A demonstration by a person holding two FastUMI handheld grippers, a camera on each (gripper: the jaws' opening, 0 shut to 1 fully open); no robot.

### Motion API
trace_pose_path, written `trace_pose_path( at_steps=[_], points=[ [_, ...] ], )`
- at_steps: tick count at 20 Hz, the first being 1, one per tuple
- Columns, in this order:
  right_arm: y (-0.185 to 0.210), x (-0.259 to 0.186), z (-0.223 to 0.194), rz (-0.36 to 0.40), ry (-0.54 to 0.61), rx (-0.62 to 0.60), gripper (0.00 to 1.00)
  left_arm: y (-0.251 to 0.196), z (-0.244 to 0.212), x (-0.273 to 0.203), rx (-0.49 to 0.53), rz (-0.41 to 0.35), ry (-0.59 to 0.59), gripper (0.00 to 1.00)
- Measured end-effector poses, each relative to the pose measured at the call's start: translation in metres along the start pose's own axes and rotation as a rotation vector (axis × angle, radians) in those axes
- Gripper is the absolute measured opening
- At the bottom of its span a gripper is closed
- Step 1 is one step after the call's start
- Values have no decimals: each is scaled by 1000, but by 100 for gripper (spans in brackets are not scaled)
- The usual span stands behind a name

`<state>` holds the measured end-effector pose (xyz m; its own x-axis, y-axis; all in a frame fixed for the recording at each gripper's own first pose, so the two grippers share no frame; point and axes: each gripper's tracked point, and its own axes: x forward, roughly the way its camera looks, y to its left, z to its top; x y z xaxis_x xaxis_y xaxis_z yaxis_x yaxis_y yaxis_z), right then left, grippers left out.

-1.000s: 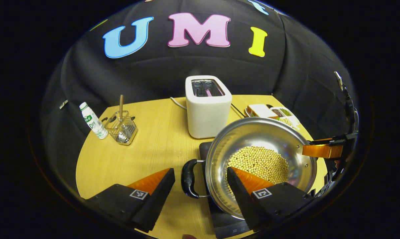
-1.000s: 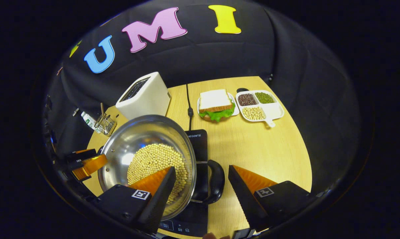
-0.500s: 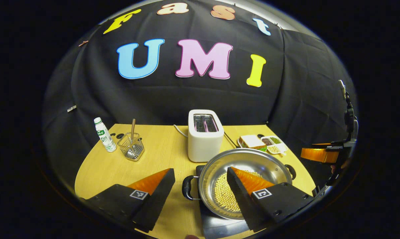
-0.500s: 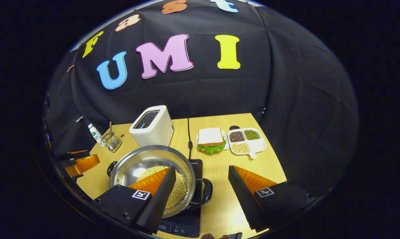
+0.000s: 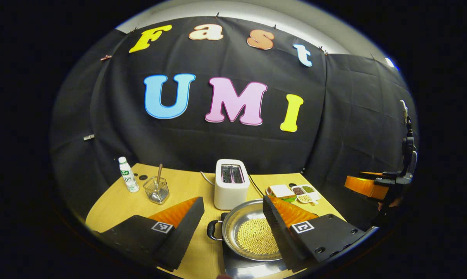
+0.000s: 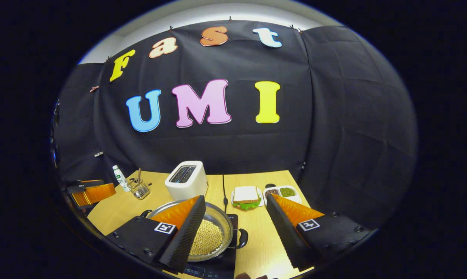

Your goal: First push the handle of the pot to place it horizontally, then grasp the pot with both hands and set it on the induction cooktop.

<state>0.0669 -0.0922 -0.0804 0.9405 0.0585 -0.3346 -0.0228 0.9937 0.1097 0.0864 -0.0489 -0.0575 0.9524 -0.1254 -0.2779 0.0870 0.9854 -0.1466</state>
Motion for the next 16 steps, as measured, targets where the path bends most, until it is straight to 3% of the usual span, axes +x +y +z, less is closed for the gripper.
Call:
trace_pose_path(
  at_steps=[8, 16],
  points=[
    [13, -43, 45, 13, -157, -20, 98, -4, 31, -37, 27, 2, -124, 95],
    [6, -72, 57, -24, -250, -49, 98, -11, 34, -59, 69, -1, -172, 95]
  ],
)
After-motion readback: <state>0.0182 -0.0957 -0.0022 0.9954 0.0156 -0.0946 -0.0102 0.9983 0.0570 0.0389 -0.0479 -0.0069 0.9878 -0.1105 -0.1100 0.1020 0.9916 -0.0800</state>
